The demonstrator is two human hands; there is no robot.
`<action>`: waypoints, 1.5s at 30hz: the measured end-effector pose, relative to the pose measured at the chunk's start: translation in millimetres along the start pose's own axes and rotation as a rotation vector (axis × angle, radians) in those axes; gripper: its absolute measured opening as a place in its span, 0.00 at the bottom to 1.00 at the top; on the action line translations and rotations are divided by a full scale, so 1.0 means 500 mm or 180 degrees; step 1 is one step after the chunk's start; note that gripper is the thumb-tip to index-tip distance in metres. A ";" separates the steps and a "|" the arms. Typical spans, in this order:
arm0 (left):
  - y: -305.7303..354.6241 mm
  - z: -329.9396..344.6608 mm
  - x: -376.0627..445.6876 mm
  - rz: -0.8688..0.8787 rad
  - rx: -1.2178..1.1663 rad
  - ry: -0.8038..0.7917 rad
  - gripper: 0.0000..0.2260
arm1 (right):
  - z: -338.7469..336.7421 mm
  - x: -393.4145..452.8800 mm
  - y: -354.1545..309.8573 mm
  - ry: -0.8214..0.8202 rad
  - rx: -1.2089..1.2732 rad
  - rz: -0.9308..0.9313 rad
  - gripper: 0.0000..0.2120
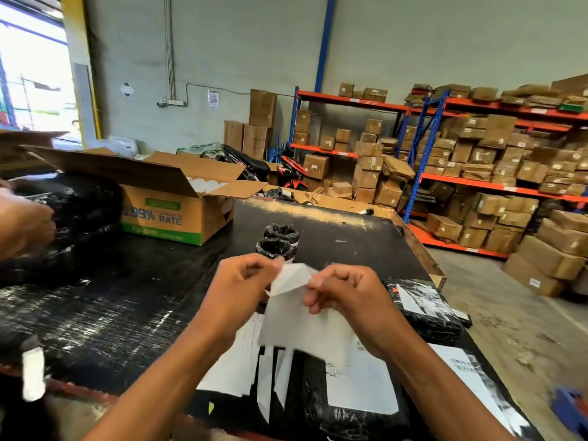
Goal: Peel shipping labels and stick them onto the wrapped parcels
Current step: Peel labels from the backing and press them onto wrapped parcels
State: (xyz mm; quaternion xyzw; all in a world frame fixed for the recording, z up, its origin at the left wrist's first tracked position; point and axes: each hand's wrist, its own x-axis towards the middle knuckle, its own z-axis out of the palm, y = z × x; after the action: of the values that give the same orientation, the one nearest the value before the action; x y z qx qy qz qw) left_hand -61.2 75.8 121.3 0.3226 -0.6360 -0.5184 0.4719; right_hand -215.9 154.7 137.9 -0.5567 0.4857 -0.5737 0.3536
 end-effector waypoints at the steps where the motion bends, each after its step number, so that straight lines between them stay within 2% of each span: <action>1: -0.015 -0.010 0.016 -0.0255 -0.0109 0.0112 0.12 | -0.007 0.002 -0.001 0.0124 0.0347 0.0054 0.06; 4: -0.076 -0.046 0.051 -0.0936 -0.0552 0.0216 0.10 | -0.037 0.012 -0.013 0.0409 0.1022 0.0063 0.05; 7: -0.138 -0.079 0.057 -0.1432 -0.0797 0.0369 0.06 | -0.075 0.026 -0.027 0.0757 0.1357 -0.0079 0.17; 9: -0.163 -0.096 0.050 -0.1653 -0.1051 0.0425 0.04 | -0.098 0.037 -0.033 0.0996 0.1560 -0.0145 0.16; 12: -0.188 -0.120 0.044 -0.1752 -0.1511 0.0515 0.03 | -0.130 0.060 -0.028 0.1549 0.1631 -0.0366 0.12; 14: -0.197 -0.137 0.044 -0.1694 -0.1493 0.0708 0.03 | -0.144 0.071 -0.025 0.1871 0.1632 -0.0568 0.11; 17: -0.195 -0.155 0.042 -0.1437 -0.1070 0.0892 0.06 | -0.149 0.078 -0.020 0.1863 0.0934 -0.0519 0.11; 19: -0.187 -0.154 0.042 -0.1199 -0.0821 0.0911 0.09 | -0.138 0.080 -0.010 0.1561 0.0053 -0.0166 0.12; 21: -0.176 -0.146 0.043 -0.0930 -0.0718 0.1008 0.11 | -0.117 0.082 0.010 0.1035 -0.0615 0.0231 0.11; 27: -0.140 -0.106 0.036 -0.0345 -0.0470 0.1316 0.11 | -0.021 0.098 0.112 -0.0732 -0.1759 0.1266 0.10; 29: -0.135 -0.091 0.032 -0.0250 -0.0364 0.1282 0.12 | -0.001 0.103 0.153 -0.1364 -0.2458 0.1377 0.10; 31: -0.134 -0.080 0.027 -0.0160 -0.0278 0.1240 0.11 | 0.011 0.106 0.187 -0.1631 -0.2987 0.1220 0.09; 33: -0.136 -0.070 0.024 -0.0086 -0.0184 0.1203 0.07 | 0.014 0.104 0.205 -0.1446 -0.3283 0.0989 0.09; 35: -0.139 -0.055 0.023 -0.0002 -0.0094 0.1184 0.07 | 0.005 0.098 0.203 -0.1070 -0.3265 0.0851 0.13; 36: -0.141 -0.047 0.024 0.0062 -0.0055 0.1177 0.08 | -0.006 0.093 0.196 -0.0868 -0.2893 0.0860 0.15; 40: -0.142 0.005 0.031 0.0396 0.0079 0.0965 0.08 | -0.053 0.062 0.142 -0.0202 -0.0266 0.0900 0.18; 42: -0.144 0.055 0.037 0.0582 0.0273 0.0677 0.08 | -0.080 0.067 0.136 0.0506 0.0228 0.0857 0.16; 45: -0.149 0.129 0.047 0.0780 0.0605 0.0284 0.11 | -0.118 0.084 0.139 0.1296 0.0419 0.0809 0.06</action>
State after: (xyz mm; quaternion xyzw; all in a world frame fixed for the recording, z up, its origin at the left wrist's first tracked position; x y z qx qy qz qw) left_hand -135.7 58.5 54.5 0.3085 -0.6953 -0.3796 0.5267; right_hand -288.4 105.4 89.8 -0.3398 0.5747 -0.6554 0.3532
